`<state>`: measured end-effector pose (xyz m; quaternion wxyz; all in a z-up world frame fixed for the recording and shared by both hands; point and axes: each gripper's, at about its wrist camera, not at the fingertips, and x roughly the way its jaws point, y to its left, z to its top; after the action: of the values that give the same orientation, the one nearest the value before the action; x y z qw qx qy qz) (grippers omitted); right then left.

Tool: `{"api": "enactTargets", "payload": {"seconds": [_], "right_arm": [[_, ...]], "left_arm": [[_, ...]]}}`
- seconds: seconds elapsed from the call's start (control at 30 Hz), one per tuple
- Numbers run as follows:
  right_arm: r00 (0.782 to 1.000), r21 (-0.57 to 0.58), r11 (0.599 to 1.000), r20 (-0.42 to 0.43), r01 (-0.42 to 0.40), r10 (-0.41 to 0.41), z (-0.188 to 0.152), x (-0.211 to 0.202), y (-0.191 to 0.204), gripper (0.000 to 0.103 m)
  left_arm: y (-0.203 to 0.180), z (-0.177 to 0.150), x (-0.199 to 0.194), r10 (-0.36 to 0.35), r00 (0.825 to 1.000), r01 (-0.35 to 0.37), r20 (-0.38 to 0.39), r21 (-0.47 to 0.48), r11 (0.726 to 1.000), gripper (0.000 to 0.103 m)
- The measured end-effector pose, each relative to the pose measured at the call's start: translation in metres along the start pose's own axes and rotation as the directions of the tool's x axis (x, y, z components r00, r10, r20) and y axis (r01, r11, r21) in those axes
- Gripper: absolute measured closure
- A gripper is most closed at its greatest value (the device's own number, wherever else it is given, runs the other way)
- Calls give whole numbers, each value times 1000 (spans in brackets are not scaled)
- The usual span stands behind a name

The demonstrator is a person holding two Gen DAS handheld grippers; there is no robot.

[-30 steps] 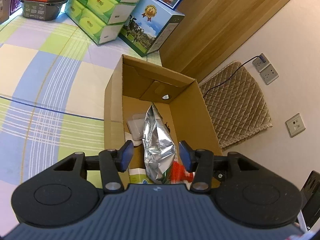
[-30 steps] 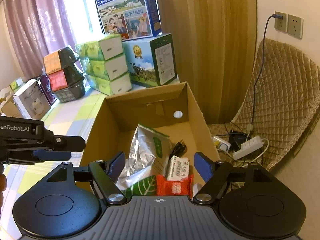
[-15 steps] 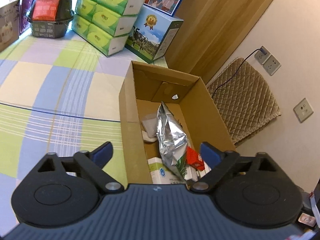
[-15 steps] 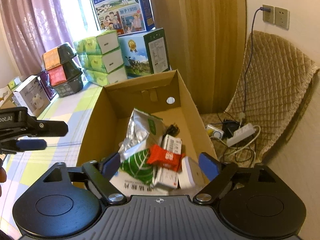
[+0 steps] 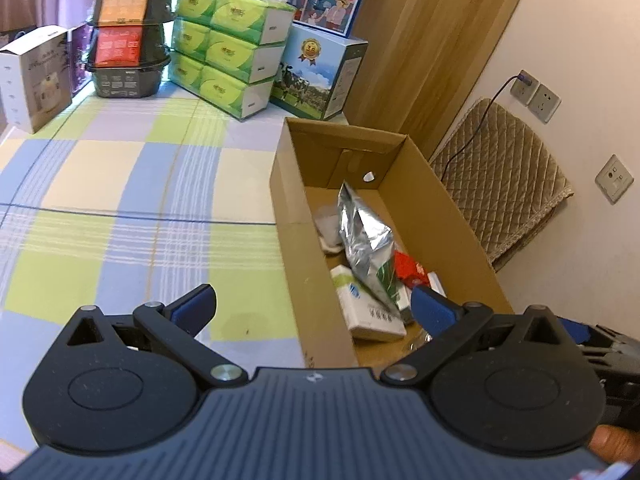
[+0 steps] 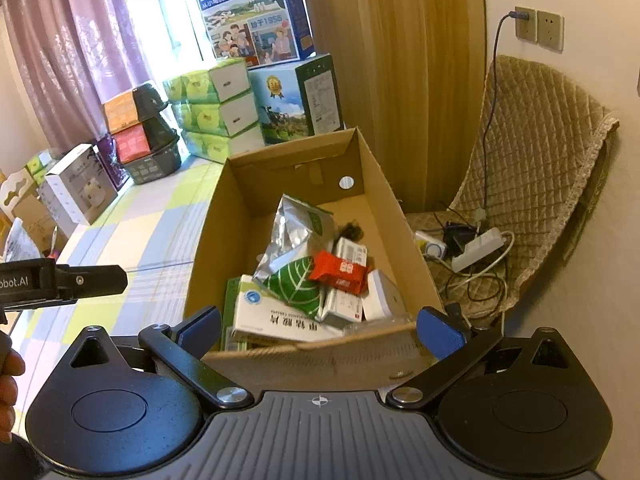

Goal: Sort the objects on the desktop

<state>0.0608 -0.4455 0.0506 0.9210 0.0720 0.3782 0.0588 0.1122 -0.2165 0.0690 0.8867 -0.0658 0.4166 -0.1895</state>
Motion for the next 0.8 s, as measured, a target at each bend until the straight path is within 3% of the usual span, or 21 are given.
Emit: {"api": "enactTargets", "payload": {"seconds": [0.2,0.47,0.8], "right_arm": [[1000,-11,1000,-2,11,-11,-9,-24,6,2],[999,-28,999,-14,41,-41,-22,-51,11,2],[999,-37,998,-13,48,-48,-33,-75,14,2]], "left_arm": [[-2,-14,-29,51,998,-52,34,16,999,1],[-10,-36,-55,71,997,-71,13,36,997,1],[-10,-60,-69,47,999,-46,-5,6,999,1]]}}
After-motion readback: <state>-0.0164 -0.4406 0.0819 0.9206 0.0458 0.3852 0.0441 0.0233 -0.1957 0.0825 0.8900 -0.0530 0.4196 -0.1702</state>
